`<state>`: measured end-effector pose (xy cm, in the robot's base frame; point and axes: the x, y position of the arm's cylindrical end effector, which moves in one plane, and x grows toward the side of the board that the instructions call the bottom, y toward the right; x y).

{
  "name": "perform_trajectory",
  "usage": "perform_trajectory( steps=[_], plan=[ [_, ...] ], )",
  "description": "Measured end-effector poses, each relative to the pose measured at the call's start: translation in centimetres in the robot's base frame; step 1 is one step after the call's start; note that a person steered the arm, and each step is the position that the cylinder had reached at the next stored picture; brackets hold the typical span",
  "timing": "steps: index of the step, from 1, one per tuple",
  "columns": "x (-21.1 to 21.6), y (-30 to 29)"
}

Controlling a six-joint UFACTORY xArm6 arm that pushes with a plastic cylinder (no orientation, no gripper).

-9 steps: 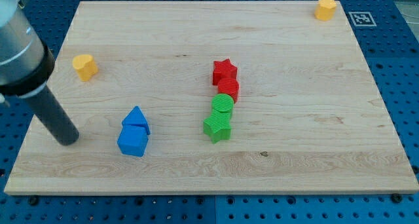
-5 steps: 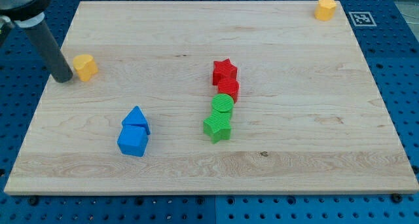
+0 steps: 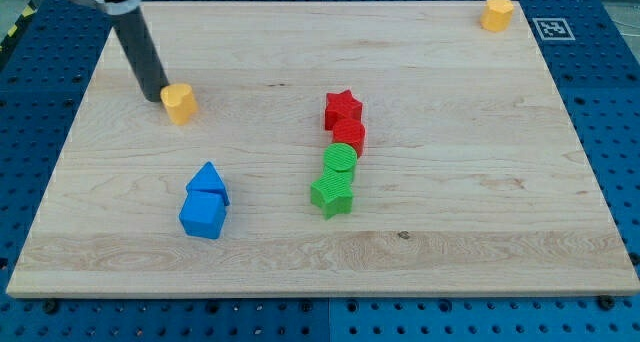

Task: Move the yellow heart to the top of the blue triangle

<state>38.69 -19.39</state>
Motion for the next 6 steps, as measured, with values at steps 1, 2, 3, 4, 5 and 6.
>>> perform_trajectory(
  steps=[1,2,3,4,5,6],
  plan=[
    [0.2,0.5],
    [-2.5,1.4],
    [-0.4,2.8],
    [0.5,3.1],
    [0.7,3.1],
    [1.8,4.1]
  ],
)
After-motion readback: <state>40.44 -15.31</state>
